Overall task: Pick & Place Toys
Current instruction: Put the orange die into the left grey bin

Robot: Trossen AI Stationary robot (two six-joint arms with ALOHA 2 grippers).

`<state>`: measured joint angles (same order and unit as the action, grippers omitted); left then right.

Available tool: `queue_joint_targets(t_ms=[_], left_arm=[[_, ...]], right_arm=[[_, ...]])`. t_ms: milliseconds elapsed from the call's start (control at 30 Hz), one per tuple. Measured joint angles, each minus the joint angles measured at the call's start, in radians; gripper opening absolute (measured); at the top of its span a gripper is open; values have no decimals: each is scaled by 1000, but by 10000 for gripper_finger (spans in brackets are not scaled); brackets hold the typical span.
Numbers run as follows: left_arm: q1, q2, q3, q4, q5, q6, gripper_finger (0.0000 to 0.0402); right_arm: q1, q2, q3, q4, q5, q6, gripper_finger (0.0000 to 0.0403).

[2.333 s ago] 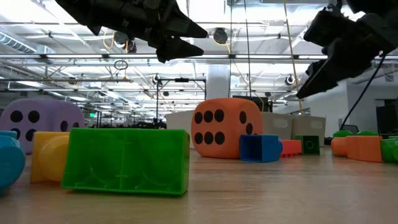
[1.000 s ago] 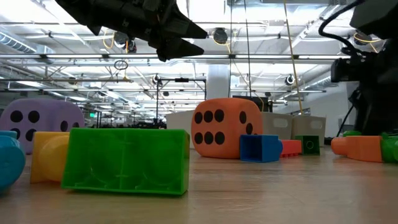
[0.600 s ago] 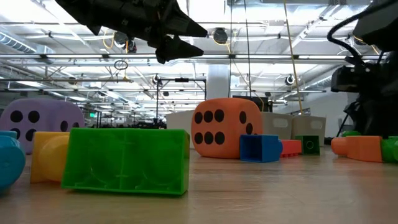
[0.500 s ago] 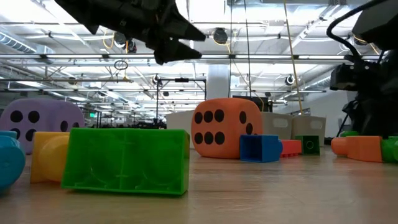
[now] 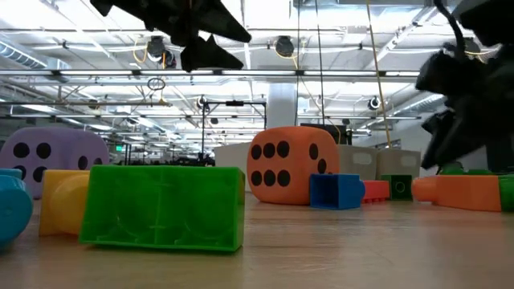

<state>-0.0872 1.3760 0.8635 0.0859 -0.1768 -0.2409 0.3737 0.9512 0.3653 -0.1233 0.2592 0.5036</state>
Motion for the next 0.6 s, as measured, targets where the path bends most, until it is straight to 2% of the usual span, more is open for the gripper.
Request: queue_joint_targets(t_ms=[100, 233, 367, 467, 600], left_arm=[[0, 16, -1, -8, 1, 1, 324], [1, 22, 0, -6, -1, 1, 324], [4, 22, -2, 1, -8, 2, 324], [5, 23, -2, -3, -8, 2, 324], [8, 23, -2, 0, -8, 2, 324]], right_arm=[[-3, -5, 0, 142, 21, -70, 157], [-5, 38, 0, 474, 78, -267, 176], [-7, 134, 15, 782, -7, -507, 217], [-21, 211, 112, 737, -21, -602, 255], [-47, 348, 314, 410, -8, -688, 296]])
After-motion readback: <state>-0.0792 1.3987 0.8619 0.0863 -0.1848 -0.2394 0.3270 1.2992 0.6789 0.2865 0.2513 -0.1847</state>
